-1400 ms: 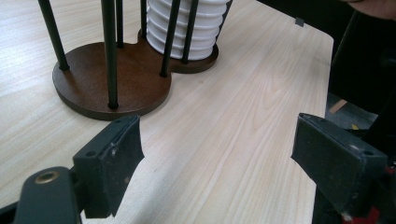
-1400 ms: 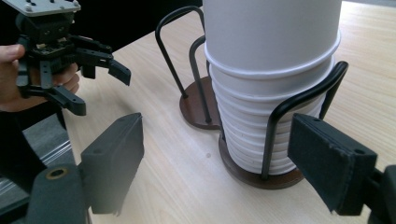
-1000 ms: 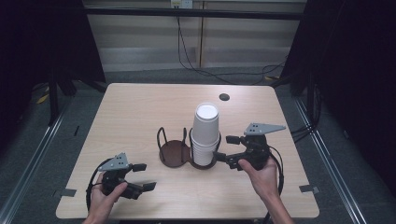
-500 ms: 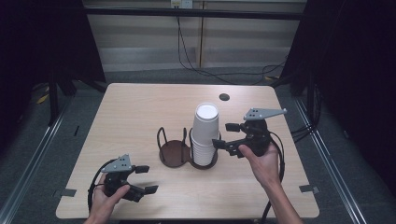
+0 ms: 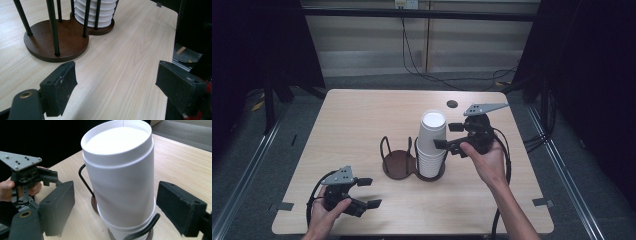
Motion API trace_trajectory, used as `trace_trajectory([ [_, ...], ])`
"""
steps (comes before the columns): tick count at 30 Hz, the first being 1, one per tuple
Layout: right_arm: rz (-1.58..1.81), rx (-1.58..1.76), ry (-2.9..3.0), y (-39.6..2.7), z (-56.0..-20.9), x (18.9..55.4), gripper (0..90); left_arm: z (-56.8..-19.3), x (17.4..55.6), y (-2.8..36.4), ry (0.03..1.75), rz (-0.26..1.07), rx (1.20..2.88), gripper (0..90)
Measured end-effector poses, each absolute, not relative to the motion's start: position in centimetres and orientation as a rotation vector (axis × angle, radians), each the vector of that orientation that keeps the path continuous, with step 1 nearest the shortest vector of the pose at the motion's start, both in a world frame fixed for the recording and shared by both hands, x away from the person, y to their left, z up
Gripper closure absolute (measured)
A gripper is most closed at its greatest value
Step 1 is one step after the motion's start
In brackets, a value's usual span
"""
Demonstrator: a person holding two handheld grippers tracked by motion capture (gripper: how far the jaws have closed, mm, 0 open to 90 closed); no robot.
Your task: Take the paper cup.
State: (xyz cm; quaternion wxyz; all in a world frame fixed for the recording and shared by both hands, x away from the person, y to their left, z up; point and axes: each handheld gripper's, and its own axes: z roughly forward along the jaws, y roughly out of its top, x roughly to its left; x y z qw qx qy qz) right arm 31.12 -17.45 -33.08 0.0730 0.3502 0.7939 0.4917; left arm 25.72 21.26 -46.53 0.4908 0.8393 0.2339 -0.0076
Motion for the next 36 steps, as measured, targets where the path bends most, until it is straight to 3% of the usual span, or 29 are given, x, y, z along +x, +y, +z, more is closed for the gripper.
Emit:
trace_trajectory([
  [36,1.350,0.998,2.461,-14.1,-32.5,34.5,17.4,-46.7,25.8,21.1,0.577,-0.044,2.063,16.4],
])
